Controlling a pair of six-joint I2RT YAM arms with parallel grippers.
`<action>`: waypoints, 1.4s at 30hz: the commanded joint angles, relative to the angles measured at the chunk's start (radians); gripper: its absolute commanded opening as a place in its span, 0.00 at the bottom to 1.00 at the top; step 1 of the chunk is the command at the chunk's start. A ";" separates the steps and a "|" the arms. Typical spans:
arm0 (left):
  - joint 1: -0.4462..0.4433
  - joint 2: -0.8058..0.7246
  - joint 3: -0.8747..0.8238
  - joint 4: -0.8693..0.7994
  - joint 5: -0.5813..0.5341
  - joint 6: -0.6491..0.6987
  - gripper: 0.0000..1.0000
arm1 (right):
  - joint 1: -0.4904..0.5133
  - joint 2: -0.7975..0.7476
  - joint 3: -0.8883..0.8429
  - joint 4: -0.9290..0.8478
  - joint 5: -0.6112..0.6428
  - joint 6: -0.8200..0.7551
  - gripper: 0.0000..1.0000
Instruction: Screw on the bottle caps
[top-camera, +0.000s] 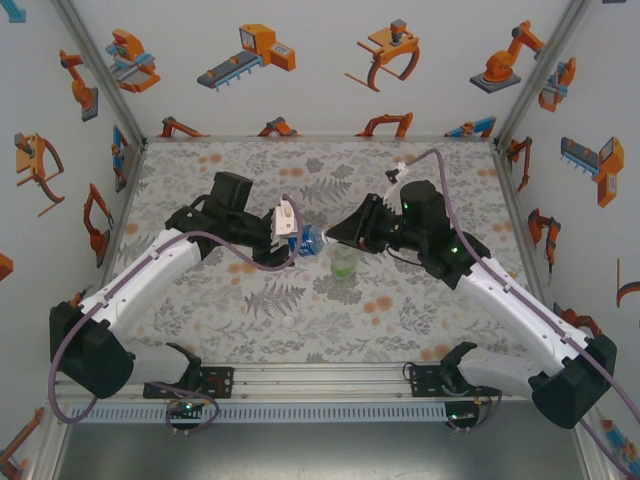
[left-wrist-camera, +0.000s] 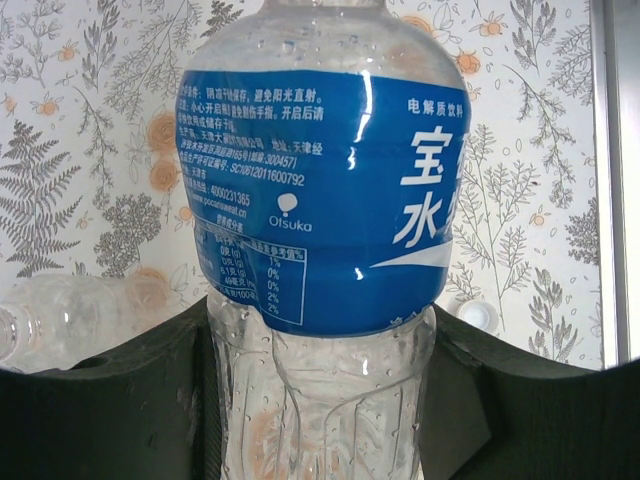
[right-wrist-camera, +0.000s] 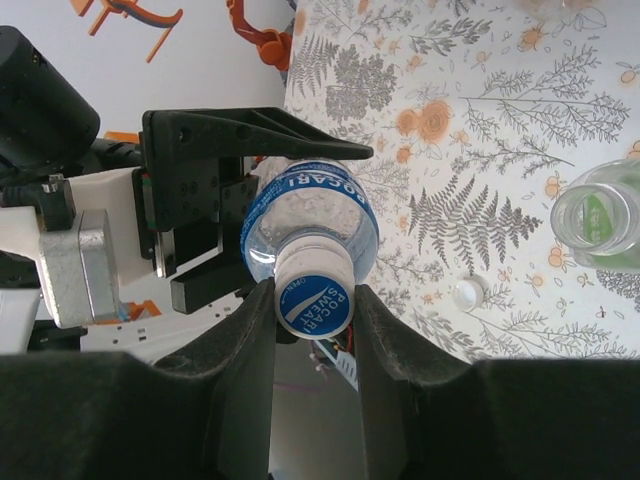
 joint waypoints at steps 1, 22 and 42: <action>-0.025 -0.012 0.045 0.041 0.128 -0.001 0.00 | 0.010 0.001 0.101 -0.002 -0.024 -0.195 0.44; -0.032 -0.055 0.017 0.036 0.156 0.059 0.00 | 0.011 -0.092 0.205 -0.266 -0.463 -1.656 0.56; -0.033 -0.055 0.022 0.030 0.167 0.061 0.00 | 0.011 -0.040 0.214 -0.220 -0.451 -1.693 0.42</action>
